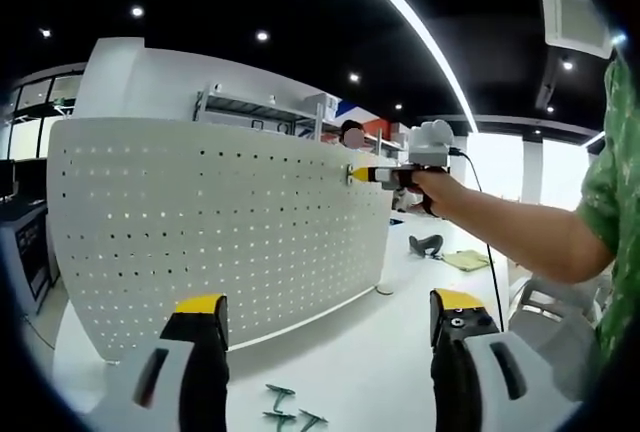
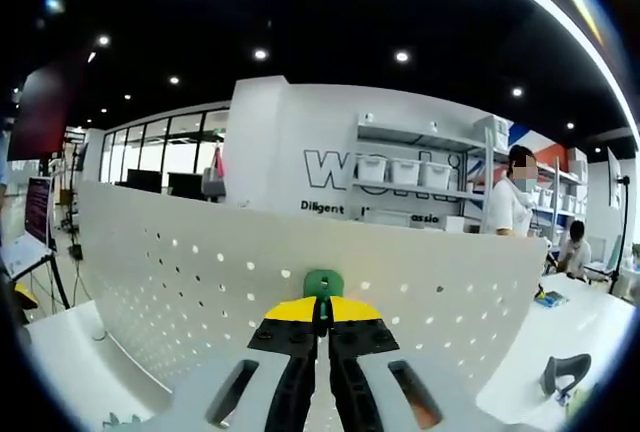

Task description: Insert the hook assembly into the mounting plate slot until the hook locks in place.

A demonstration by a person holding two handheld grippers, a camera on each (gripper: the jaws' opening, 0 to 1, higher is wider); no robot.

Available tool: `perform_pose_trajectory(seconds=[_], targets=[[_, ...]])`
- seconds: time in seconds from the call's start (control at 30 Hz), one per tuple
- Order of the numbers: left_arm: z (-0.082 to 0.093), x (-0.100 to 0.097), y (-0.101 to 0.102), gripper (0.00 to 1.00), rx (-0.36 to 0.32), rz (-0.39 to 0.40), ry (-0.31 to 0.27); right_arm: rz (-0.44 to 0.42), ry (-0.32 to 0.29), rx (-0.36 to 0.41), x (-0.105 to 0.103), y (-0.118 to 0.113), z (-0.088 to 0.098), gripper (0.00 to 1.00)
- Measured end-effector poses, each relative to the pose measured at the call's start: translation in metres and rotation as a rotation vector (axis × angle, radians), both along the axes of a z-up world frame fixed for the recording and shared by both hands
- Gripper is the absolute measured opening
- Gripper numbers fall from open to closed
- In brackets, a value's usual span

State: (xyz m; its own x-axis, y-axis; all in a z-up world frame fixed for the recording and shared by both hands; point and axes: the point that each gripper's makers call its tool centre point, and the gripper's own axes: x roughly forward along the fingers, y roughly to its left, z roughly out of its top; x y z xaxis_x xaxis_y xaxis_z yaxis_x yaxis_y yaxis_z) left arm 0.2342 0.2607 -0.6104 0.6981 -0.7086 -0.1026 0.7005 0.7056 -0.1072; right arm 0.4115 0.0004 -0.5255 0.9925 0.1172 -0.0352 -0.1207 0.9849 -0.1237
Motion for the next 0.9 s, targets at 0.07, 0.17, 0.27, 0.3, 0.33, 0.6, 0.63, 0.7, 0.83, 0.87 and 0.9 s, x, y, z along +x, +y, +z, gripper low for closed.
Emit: perform_pose_trajectory(seconds=[0.07, 0.17, 0.27, 0.3, 0.33, 0.6, 0.63, 0.7, 0.83, 0.87, 0.9], targets=[[-0.0004, 0.0001, 0.0002, 0.85, 0.0, 0.0, 0.001, 0.002, 0.001, -0.008, 0.0005, 0.0004, -0.0005, 0.01], [0.0, 0.0001, 0.0005, 0.85, 0.0, 0.0, 0.0, 0.003, -0.001, -0.019, 0.0009, 0.0008, -0.0005, 0.02], [-0.0005, 0.0, 0.0012, 0.85, 0.002, 0.001, 0.001, 0.005, -0.003, -0.01, 0.0011, 0.0007, -0.0007, 0.02], [-0.0007, 0.0, 0.0013, 0.85, 0.003, 0.001, 0.002, 0.006, -0.003, -0.013, 0.0012, 0.0008, -0.0008, 0.02], [-0.001, 0.0001, 0.0017, 0.85, 0.005, 0.001, 0.002, 0.008, -0.004, -0.015, 0.0013, 0.0012, -0.0009, 0.02], [-0.0019, -0.0007, 0.001, 0.84, 0.007, -0.002, 0.005, 0.006, -0.002, -0.073, 0.0007, 0.0027, -0.0027, 0.02], [-0.0018, -0.0007, 0.0009, 0.84, 0.007, -0.002, 0.004, 0.005, -0.001, -0.073, 0.0007, 0.0025, -0.0027, 0.02], [-0.0018, -0.0006, 0.001, 0.84, 0.005, -0.001, 0.006, 0.005, -0.002, -0.078, 0.0009, 0.0019, -0.0028, 0.02], [-0.0027, -0.001, 0.0016, 0.83, 0.008, 0.0, 0.007, 0.003, 0.002, -0.124, 0.0009, 0.0034, -0.0028, 0.02], [-0.003, -0.001, 0.0018, 0.83, 0.007, 0.0, 0.008, 0.002, 0.002, -0.134, 0.0012, 0.004, -0.0029, 0.02], [-0.0035, -0.0012, 0.002, 0.83, 0.008, 0.001, 0.009, 0.002, 0.003, -0.156, 0.0014, 0.0041, -0.0029, 0.02]])
